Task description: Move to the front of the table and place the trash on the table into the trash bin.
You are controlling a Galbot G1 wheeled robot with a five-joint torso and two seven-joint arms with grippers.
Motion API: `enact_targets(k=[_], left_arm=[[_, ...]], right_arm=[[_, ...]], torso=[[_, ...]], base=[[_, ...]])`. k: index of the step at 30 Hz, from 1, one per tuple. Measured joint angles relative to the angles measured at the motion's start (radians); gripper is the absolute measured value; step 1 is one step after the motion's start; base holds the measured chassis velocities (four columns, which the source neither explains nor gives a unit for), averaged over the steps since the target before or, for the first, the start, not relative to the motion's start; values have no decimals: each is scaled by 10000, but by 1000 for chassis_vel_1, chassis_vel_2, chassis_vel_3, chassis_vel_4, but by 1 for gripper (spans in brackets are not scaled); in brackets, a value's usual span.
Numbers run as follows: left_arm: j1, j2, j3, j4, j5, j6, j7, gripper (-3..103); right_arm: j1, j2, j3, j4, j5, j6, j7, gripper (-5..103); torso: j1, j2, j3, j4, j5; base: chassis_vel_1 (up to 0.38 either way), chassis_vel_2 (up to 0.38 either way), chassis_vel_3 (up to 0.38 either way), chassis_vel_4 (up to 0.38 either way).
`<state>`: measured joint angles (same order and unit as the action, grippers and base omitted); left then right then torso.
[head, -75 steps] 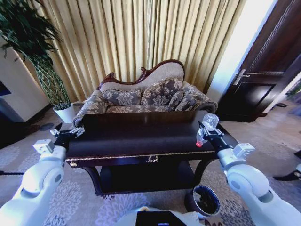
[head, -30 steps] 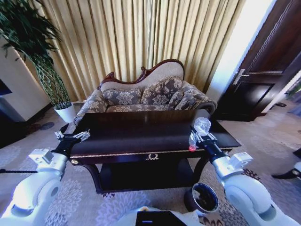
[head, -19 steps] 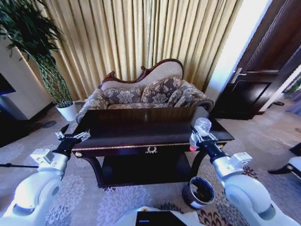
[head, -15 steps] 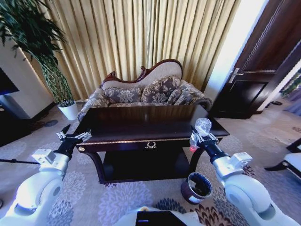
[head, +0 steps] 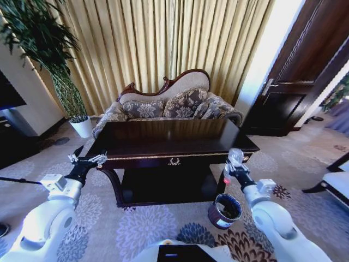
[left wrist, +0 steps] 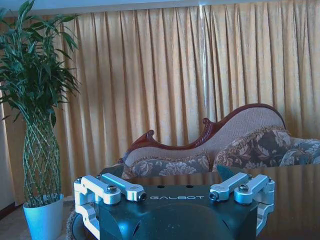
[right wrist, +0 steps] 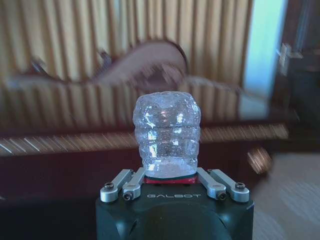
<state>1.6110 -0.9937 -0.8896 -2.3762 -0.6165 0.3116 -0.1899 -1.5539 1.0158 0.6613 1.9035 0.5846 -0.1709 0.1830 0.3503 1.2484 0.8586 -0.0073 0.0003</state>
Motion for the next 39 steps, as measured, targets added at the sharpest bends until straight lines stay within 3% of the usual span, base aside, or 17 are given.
enact_targets(k=[7,13,22,27,29,30,32,35,38,39], left_arm=[[225,44,-177,-167,-41,-5,-95,100],[237,84,-131,-283,-1,-9,-225,100],[222,18,-48,-304,-7,-3,-304,100],[199,-36,56,-300,31,-6,-305,100],[147,-48,132,-274,42,-9,-306,100],[147,-48,132,-274,42,-9,-306,100],[69,-42,183,-241,43,-11,-307,100],[-15,4,257,-214,45,-22,-307,100],[-208,117,427,-186,46,-29,-309,100],[-246,127,458,-179,46,-28,-311,100]], right_arm=[[1754,620,-434,-4658,-1096,1017,-529,27],[3025,750,-795,-7540,-1307,1845,-733,27],[3427,1087,-986,-7948,-1452,1852,-710,25],[3526,1107,-1012,-8027,-1542,1802,-699,41],[3482,1094,-1009,-7903,-1573,1764,-698,52],[3482,1094,-1009,-7903,-1573,1764,-698,52],[3436,1094,-966,-7774,-1694,1757,-697,63],[3354,1097,-925,-7596,-1740,1755,-697,68],[3195,1075,-850,-7266,-1739,1748,-696,84],[3159,1065,-829,-7202,-1737,1747,-693,84]], torso=[[-5,2,-3,0,-4],[-4,1,-2,-3,-2],[-6,3,-3,-1,-5],[-5,2,-3,0,-4],[-5,2,-3,-2,-4],[-5,2,-3,-2,-4],[-6,2,-4,-1,-4],[-6,3,-3,-1,-5],[-6,2,-4,-2,-3],[-5,3,-3,-2,-3]], base=[[0,0,0,0],[0,0,0,0],[0,0,0,0],[0,0,0,0],[0,0,0,0],[0,0,0,0],[0,0,0,0],[0,0,0,0],[0,0,0,0],[0,0,0,0]])
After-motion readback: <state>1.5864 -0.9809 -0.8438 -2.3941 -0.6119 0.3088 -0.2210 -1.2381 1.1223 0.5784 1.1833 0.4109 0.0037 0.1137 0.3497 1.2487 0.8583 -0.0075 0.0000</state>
